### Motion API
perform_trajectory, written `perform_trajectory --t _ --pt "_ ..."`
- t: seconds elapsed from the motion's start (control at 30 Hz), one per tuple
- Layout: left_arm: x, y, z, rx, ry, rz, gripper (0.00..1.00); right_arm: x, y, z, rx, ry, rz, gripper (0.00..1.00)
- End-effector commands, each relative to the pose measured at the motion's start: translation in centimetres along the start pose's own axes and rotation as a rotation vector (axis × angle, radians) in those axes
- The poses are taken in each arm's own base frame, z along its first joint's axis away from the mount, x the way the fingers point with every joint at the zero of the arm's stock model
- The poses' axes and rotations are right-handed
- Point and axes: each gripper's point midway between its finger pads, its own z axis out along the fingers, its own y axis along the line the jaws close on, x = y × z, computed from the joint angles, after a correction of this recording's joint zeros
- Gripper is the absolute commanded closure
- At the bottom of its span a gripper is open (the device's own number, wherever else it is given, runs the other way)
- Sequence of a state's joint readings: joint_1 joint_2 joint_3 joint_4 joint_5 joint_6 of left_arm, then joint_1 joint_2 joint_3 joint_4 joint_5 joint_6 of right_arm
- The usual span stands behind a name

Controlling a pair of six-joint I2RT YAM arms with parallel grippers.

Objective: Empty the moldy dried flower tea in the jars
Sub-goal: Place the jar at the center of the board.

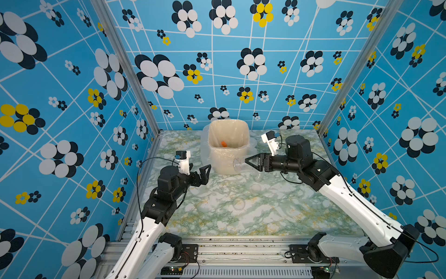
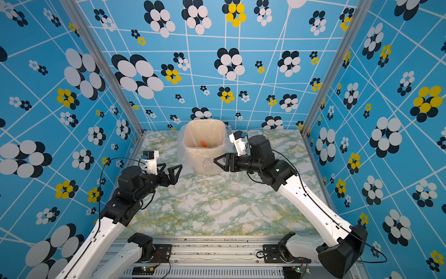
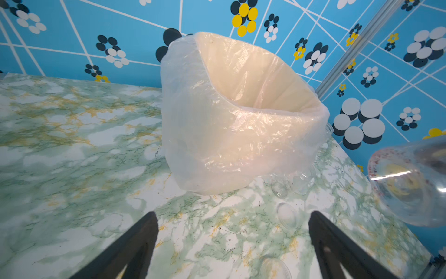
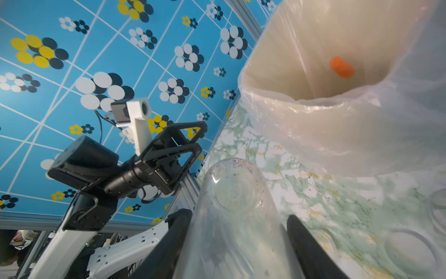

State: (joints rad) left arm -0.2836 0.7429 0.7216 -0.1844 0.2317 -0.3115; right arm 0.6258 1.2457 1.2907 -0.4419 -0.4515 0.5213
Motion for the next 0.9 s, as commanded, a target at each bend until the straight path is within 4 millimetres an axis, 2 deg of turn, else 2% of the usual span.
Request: perform_trajectory --t 0.0,0.13,0.4,0.6,0.87 --pt "0.2 -2.8 -0.3 0.155 0.008 0.077 0.0 2.8 -1.7 0.0 0.103 0.104 -0.076 0.38" --pt "1.0 -3.3 -0.3 0.191 0.051 0.093 0.0 4.8 -3.3 1.2 0.192 0.187 -0.122 0.38" --pt "1.4 -2.2 -0.4 0.134 0.038 0.093 0.01 8.3 -5.3 4.4 0.312 0.321 -0.189 0.38" --pt "1.1 -1.1 -1.0 0.062 0.008 0.101 0.01 9.5 -6.5 6.2 0.371 0.354 -0.219 0.38" --pt "1.2 -0.9 -1.4 0.05 -0.006 0.105 0.0 10.8 -8.3 8.2 0.45 0.399 -0.239 0.38"
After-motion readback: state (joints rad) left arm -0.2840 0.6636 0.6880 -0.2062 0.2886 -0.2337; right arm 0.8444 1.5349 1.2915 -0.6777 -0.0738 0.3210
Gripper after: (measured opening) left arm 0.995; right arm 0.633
